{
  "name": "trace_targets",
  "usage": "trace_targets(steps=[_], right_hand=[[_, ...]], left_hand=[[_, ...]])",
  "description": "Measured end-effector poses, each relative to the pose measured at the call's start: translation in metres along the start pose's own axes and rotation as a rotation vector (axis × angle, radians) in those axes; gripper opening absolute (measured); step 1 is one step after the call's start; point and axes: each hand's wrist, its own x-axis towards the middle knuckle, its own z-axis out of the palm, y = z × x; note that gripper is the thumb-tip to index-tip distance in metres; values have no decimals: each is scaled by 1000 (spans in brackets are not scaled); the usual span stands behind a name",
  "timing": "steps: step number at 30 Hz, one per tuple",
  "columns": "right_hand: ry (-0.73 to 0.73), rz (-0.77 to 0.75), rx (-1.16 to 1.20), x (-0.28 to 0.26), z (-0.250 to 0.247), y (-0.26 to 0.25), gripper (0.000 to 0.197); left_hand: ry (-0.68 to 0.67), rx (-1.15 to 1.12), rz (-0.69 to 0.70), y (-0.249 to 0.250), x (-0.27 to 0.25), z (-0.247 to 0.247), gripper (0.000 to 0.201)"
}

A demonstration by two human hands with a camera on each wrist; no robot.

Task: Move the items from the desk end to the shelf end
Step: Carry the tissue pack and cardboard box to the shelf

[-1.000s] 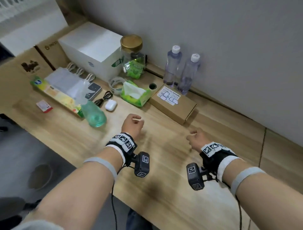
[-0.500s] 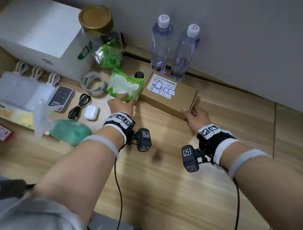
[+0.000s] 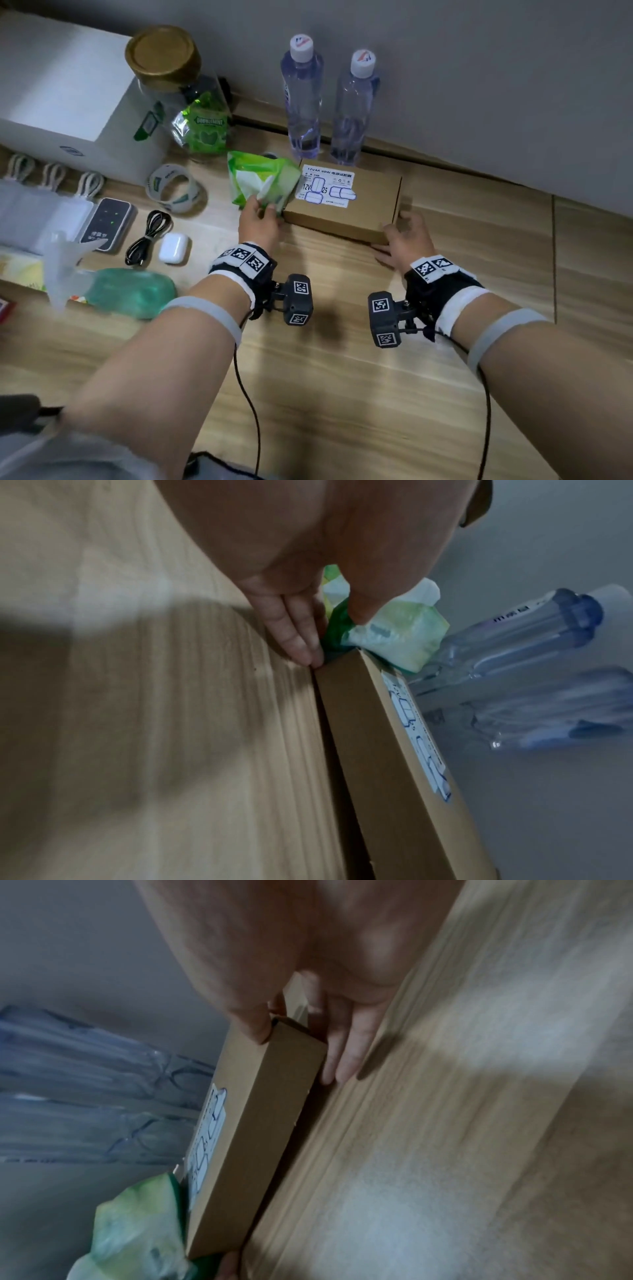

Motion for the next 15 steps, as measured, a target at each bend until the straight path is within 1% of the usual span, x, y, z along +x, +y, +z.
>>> trace_targets(steps=[2,4,6,8,11,13,15], right_hand=[[0,41,108,-9,-8,-2,36],[-6,72,166,-20,-21,-2,42],[-26,108,197,-33,-42,-1,48],[-19,122,238,-46,-68,2,55],[55,108,312,-64,-114,10,61],[96,74,309,-78,-147,17,62],[138,46,305,-94,-181,25,64]], left_hand=[[-30,21,-6,7,-15,3,16],[-53,-5,-36,26,-43,8,17],[-93,-21,-57,29,-62,17,22],[-141,-19,-53,29,-78,30,19],[-223,12,-37,38,-110,58,7],[-270,-8,-44,44,-136,81,14],[-296,-35,-21,49,-163,103,20]])
